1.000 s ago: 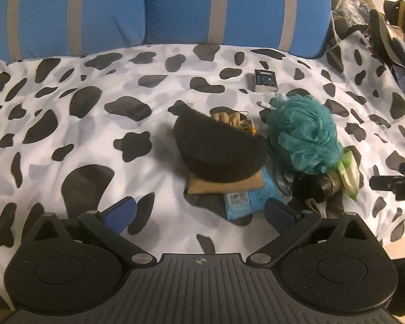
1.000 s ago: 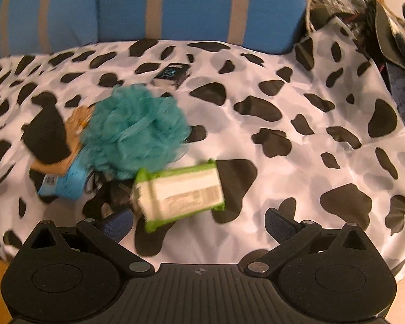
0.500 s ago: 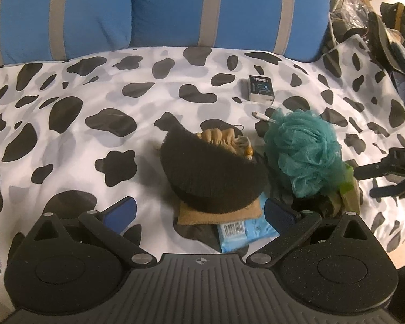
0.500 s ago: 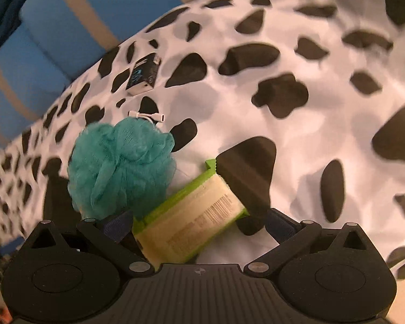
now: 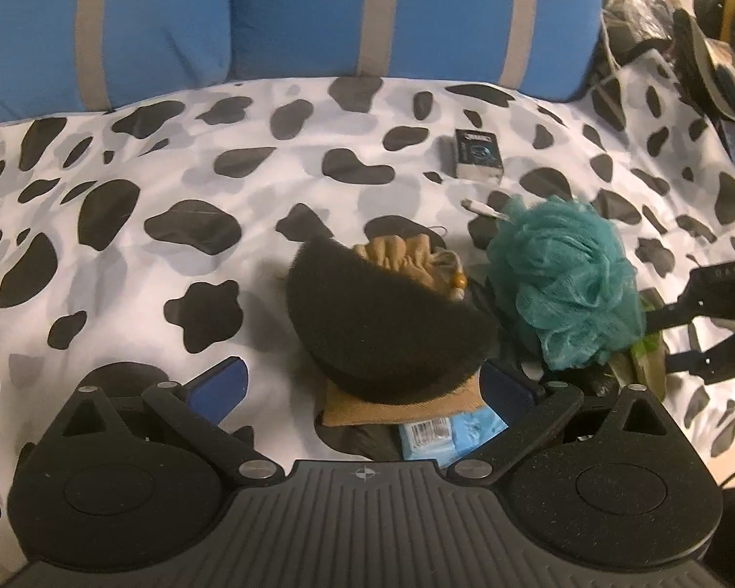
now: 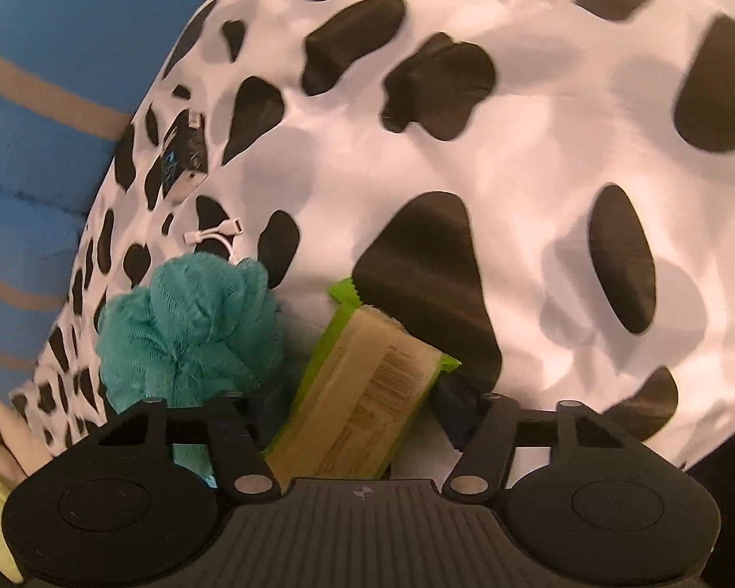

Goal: Organize soft objects
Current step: 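Grasp the green-and-white soap bar with the right gripper while the left gripper approaches the black sponge, then grasp the black sponge with the left gripper while the right gripper holds the soap bar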

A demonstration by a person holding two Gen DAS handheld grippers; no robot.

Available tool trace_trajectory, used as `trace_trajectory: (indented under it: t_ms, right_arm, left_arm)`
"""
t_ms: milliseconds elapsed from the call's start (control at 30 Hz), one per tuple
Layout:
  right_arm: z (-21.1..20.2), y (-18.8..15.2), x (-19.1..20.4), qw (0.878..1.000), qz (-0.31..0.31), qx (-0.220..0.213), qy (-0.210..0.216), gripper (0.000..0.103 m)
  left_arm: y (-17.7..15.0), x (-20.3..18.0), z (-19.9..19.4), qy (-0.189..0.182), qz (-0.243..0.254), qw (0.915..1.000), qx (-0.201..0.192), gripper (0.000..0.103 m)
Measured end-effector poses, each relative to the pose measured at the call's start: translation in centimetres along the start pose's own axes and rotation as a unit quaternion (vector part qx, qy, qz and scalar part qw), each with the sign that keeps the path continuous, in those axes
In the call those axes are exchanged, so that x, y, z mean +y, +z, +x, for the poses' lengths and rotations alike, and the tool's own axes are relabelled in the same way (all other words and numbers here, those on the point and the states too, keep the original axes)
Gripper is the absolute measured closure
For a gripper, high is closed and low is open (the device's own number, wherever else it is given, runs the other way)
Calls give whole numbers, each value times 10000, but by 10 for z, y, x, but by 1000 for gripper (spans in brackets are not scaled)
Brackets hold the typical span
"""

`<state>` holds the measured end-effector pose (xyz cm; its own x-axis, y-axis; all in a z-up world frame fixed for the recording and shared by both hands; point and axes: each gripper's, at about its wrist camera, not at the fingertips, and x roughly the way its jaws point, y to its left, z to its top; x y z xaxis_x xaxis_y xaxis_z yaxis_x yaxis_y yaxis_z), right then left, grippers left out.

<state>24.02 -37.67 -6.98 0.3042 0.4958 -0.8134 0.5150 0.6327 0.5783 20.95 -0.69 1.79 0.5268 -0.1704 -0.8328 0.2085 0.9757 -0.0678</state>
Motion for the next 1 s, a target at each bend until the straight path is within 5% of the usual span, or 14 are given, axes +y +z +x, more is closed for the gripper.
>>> trace_trajectory:
  t_ms: [267,500,633,800,1000]
  right_arm:
    - [-10,-8,9,9992,-399,-7,-3,47]
    - [-26,-18,26,9931,-1127,-263,-180,50]
    - [-30,-23,41,9798,-1823,-496,-657,50]
    - [-25,-32,57,9377,-2952,-933,-1577,50]
    - [-1,-37,47,9371,-2945,-649,-1759,46]
  left_arm:
    - [4,11,5,-316,-629,9975,106,0]
    - [13,29,18,-799,-1644,9826,333,0]
    - [17,39,27,-926,-2101,9722,453,0]
    - [19,49,41,-972,-2481,9616,660,0]
    - [17,60,61,-1185,-3147,9373,917,0]
